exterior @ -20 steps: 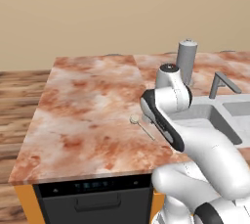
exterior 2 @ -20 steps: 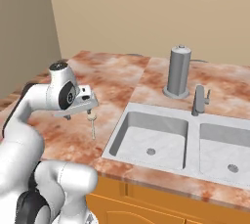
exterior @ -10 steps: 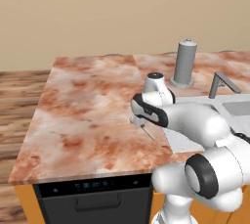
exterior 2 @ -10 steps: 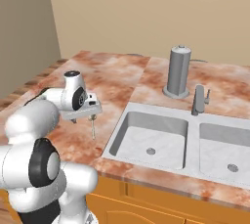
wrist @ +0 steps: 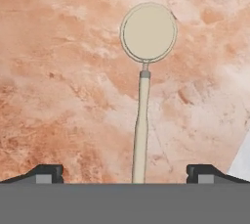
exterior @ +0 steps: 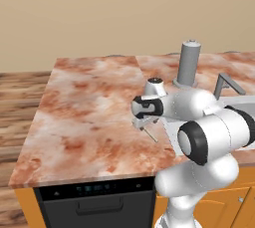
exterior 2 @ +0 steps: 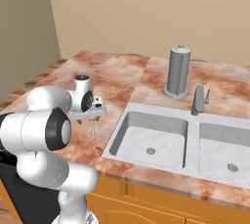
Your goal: Grab the spray bottle from the cabinet, then place it next to the cutting board for sanitizing. Then grab the dish brush from the countertop next to the sink and place it next to the cutting board.
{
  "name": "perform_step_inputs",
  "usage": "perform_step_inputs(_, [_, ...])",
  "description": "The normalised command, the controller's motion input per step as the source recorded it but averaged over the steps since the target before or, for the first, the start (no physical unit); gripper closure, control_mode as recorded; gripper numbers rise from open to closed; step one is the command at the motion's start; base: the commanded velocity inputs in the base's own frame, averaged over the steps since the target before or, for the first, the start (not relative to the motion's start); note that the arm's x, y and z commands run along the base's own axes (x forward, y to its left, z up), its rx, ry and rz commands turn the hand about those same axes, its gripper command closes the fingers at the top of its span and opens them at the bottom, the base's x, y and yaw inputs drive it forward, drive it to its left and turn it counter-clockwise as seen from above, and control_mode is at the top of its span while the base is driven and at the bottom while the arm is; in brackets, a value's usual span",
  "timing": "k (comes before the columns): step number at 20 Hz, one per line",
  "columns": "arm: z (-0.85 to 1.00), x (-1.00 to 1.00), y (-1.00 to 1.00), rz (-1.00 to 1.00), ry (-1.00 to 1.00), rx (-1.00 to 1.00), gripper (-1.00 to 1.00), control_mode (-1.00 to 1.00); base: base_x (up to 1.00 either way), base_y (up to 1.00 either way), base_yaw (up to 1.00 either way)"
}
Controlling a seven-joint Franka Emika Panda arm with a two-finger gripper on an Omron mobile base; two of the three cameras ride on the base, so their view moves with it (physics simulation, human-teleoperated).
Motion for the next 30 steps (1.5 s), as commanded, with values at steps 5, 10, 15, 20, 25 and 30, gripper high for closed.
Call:
perform_step_inputs(5, [-0.39, 0.28, 0.0, 0.0, -0.04, 0.0, -1.0, -1.0, 0.0, 0.0, 0.0])
perform_step_inputs(10, [-0.32, 0.19, 0.0, 0.0, 0.0, 0.0, -1.0, -1.0, 0.0, 0.0, 0.0])
perform_step_inputs(15, [-0.31, 0.15, 0.0, 0.0, 0.0, 0.0, -1.0, -1.0, 0.0, 0.0, 0.0])
perform_step_inputs(20, [-0.32, 0.16, 0.0, 0.0, 0.0, 0.0, -1.0, -1.0, 0.0, 0.0, 0.0])
perform_step_inputs(25, [-0.36, 0.06, 0.03, 0.0, -0.01, 0.0, 1.0, -1.0, 0.0, 0.0, 0.0])
perform_step_inputs(30, [-0.29, 0.0, 0.16, 0.0, -0.06, 0.0, 1.0, -1.0, 0.0, 0.0, 0.0])
